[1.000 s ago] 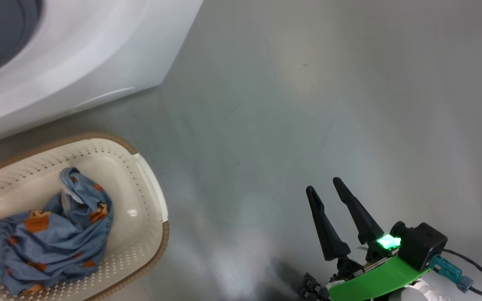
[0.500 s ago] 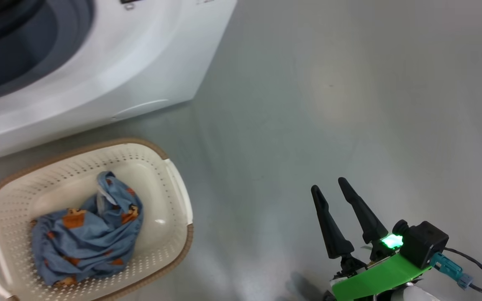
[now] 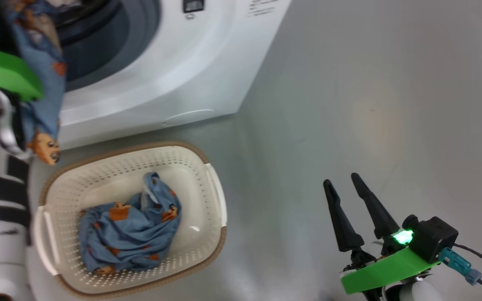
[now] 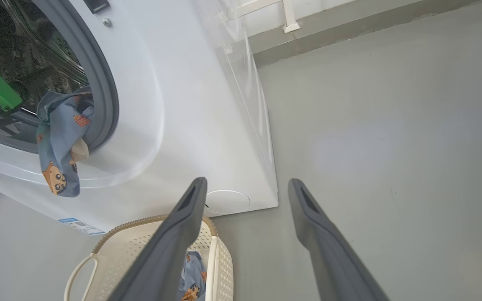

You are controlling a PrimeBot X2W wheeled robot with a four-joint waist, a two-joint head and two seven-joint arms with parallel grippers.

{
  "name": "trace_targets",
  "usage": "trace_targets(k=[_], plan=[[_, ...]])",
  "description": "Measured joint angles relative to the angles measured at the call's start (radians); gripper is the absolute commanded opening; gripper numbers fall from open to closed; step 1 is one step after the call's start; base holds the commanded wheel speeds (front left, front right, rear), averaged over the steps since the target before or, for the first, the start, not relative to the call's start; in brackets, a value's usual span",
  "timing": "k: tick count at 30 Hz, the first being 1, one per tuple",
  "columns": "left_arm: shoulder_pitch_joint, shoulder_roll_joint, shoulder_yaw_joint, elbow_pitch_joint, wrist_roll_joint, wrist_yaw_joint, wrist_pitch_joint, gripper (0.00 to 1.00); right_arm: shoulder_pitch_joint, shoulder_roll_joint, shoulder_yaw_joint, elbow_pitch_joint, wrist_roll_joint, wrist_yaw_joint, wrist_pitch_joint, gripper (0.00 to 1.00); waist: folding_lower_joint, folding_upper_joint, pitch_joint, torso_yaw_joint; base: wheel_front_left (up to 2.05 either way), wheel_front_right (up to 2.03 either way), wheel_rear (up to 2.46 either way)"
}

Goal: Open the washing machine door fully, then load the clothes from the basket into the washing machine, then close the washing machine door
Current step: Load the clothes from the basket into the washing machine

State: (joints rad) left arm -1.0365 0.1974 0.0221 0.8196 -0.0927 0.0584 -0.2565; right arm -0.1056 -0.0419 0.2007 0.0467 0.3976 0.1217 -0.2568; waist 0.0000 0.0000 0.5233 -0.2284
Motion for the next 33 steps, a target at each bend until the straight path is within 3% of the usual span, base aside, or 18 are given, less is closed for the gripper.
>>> trace_targets(k=[10,23,33], plan=[[0.3,-0.128,-0.062,-0.229,-0.019,-0.038,0.0,1.0,0.0,-0.002,-0.074,0.003,-0.055,0.0,0.0,1.0,0.0,0.0,-0.052,0.105,0.0,0.0,0.0],[0.703,-0.149,-0.097,-0.533,-0.026,-0.016,0.001,1.0,0.029,-0.005,-0.131,-0.011,-0.115,0.0,0.0,1.0,0.0001,0.0,-0.128,0.21,0.0,0.0,0.0],[0.923,-0.15,-0.086,-0.713,-0.068,0.005,0.001,1.0,0.048,-0.005,-0.144,-0.026,-0.151,0.0,0.0,1.0,0.0001,0.0,-0.139,0.237,0.0,0.0,0.0]])
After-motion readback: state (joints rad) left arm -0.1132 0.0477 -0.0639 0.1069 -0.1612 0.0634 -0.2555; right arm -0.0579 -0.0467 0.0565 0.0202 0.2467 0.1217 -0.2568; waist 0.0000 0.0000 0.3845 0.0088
